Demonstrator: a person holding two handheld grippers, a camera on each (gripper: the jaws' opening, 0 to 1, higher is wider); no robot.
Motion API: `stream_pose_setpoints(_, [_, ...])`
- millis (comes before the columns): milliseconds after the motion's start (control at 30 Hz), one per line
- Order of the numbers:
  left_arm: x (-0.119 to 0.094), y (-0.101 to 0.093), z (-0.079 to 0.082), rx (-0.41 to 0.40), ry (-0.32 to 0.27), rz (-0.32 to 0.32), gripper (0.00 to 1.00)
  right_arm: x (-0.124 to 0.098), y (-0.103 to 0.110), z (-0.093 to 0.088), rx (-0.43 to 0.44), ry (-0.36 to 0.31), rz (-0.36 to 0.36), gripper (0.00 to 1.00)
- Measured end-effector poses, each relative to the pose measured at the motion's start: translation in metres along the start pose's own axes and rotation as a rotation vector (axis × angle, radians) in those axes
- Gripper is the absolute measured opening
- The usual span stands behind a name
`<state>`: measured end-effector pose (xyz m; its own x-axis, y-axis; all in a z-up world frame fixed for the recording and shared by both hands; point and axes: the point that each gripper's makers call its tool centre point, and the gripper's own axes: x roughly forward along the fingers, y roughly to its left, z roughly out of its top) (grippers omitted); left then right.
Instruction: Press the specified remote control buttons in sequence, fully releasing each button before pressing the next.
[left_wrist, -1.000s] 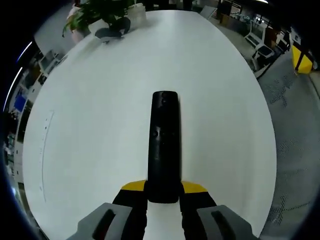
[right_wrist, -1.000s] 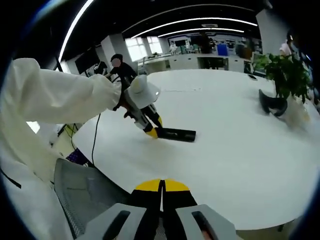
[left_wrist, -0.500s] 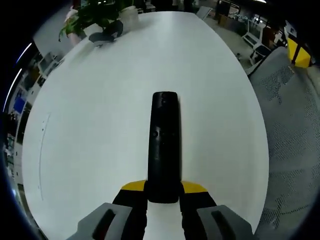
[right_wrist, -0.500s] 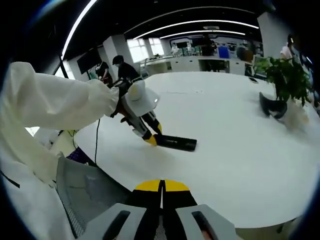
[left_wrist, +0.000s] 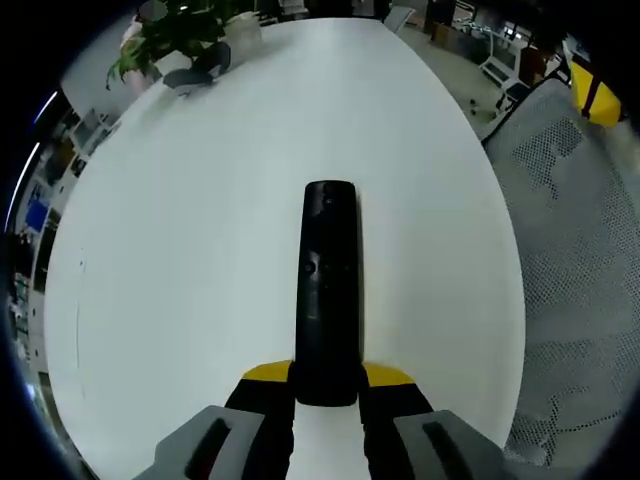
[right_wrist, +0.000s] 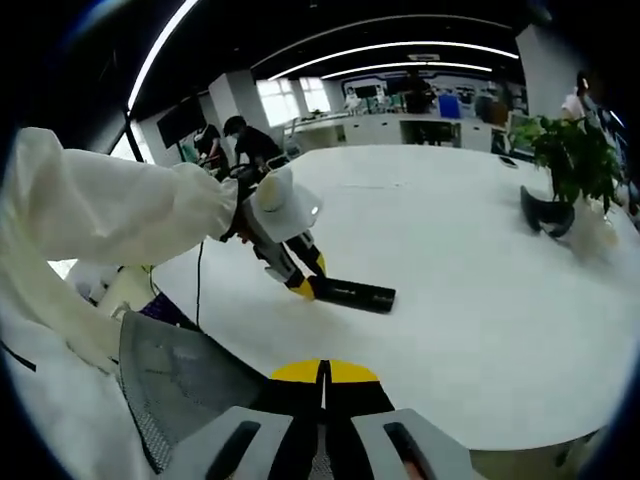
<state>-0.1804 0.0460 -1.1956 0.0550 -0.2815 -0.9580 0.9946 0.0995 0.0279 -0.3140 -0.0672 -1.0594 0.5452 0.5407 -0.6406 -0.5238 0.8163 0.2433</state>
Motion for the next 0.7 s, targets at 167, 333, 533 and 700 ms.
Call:
stream_pose_setpoints(167, [0.000,-0.007,0.000,-0.006,-0.005,0.001,0.24,0.001,0.006,-0.002,-0.013,0.008,0.009,0.00])
stream_pose_setpoints(333, [-0.001,-0.015,0.000,-0.004,-0.012,-0.001,0.24,0.001,0.010,-0.005,-0.024,0.018,0.016,0.00])
stream_pose_setpoints(533, [-0.001,-0.024,0.000,-0.007,-0.009,-0.001,0.24,0.001,0.012,-0.006,-0.027,0.020,0.018,0.00])
stream_pose_setpoints(700, [-0.002,-0.030,0.000,-0.007,-0.001,0.002,0.24,0.000,0.008,-0.006,-0.023,0.024,-0.003,0.00])
